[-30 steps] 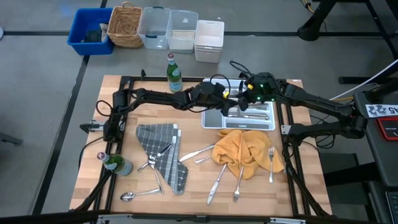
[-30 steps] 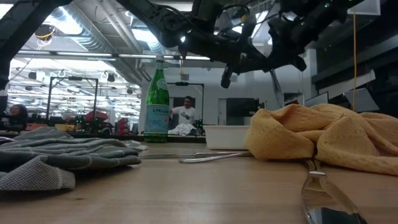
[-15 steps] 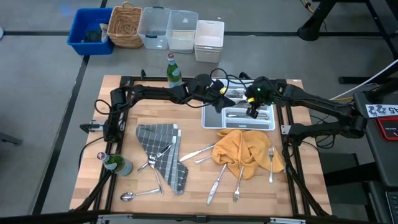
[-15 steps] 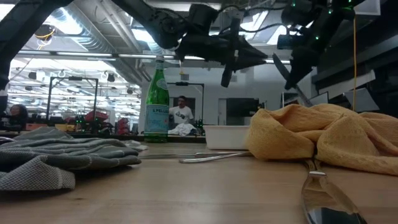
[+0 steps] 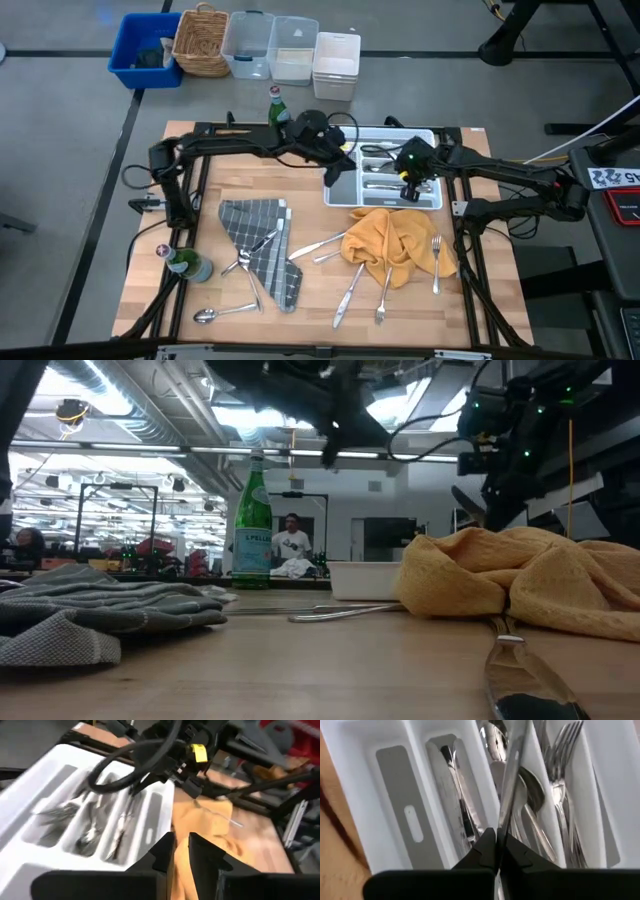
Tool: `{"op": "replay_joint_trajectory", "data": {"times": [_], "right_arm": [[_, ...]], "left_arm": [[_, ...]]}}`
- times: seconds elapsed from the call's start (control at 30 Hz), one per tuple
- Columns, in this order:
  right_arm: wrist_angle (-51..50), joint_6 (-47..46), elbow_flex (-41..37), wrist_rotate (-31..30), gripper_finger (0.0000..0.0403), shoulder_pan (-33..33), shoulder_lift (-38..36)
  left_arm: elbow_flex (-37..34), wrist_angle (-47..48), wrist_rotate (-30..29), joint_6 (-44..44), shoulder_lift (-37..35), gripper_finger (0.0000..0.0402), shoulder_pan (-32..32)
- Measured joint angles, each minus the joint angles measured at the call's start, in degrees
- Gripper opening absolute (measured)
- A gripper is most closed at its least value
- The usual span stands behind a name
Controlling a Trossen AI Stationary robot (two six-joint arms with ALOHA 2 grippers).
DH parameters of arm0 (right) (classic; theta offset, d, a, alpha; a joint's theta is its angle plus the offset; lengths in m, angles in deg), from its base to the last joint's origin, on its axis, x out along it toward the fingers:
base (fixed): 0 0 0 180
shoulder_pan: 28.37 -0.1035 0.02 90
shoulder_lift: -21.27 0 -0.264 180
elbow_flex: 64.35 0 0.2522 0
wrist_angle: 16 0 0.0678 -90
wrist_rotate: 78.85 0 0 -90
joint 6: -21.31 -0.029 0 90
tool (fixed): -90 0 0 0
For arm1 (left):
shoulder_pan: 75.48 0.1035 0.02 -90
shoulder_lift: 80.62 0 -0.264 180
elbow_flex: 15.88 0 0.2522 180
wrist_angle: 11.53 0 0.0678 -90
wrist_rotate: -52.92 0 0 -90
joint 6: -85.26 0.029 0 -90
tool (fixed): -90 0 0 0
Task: Sort silverware
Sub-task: Put the silver knife into the cutlery tray, then put the silver fork into the cutlery tray
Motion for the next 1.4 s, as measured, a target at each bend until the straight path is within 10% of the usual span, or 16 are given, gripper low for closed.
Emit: {"op": "replay_joint_trajectory", "data": {"times": [0.8,1.1,1.4], "right_arm": [[9.05,0.31,-6.60,3.77,0.0031,0.00,0.00],[-4.35,-11.70,2.64,1.11,0.0031,0.00,0.00],[-23.49,-38.91,15.19,15.14,0.0030,-0.07,-0.04]], "left_arm": [[0.00,43.88,-21.16,4.96,-31.97,0.0045,-3.29],[0.00,50.90,-21.79,4.17,-34.16,0.0045,-7.71],[-0.02,52.75,-24.64,6.18,-40.09,0.0045,-8.87]]}}
